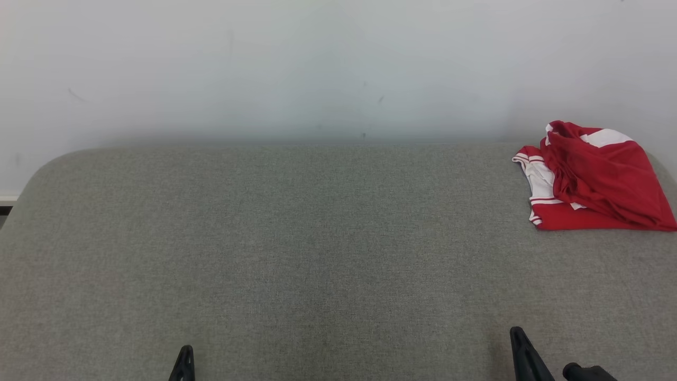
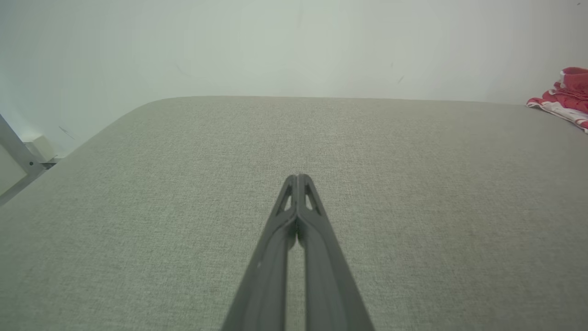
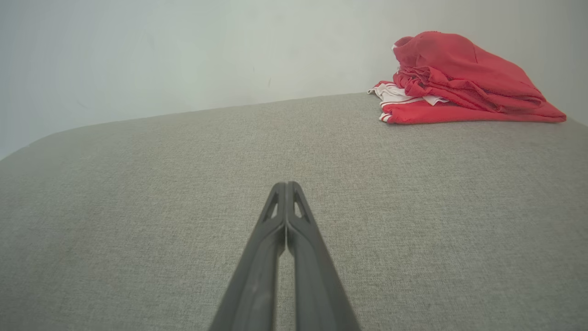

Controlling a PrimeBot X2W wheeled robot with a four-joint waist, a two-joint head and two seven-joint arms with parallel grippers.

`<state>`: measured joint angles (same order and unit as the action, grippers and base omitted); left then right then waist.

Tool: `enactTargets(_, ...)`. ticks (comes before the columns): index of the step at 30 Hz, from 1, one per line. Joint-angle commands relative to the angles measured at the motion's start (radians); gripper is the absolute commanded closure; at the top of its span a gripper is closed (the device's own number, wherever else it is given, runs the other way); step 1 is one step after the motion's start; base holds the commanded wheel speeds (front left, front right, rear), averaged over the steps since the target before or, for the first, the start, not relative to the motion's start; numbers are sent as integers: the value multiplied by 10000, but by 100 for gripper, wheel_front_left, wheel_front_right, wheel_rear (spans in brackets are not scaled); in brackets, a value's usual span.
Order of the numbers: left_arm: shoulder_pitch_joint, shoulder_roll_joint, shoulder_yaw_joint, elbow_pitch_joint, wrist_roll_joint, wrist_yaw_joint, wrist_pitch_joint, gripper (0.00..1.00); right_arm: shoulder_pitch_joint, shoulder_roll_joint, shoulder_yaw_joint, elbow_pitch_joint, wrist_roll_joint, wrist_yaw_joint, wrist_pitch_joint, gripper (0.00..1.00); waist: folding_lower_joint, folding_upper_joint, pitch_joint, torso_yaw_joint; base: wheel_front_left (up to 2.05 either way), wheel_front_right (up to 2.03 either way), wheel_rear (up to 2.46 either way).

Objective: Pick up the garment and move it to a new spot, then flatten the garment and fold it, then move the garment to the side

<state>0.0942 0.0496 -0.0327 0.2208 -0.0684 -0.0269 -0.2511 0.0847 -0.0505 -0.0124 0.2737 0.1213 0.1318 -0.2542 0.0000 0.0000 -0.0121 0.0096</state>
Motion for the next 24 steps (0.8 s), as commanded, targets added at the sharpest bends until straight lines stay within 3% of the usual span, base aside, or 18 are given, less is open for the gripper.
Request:
enactTargets(1, -202, 4, 73, -58, -464, -36, 94, 100, -182, -2, -73, -109, 425, 0, 99, 100, 0, 0, 2, -1, 0, 0, 0)
enactTargets(24, -1017, 7, 261, 235, -5034, -349, 912, 100, -1059, -1, -624, 135, 4738, -4, 1420, 100, 0, 0, 39, -19, 0, 0, 0)
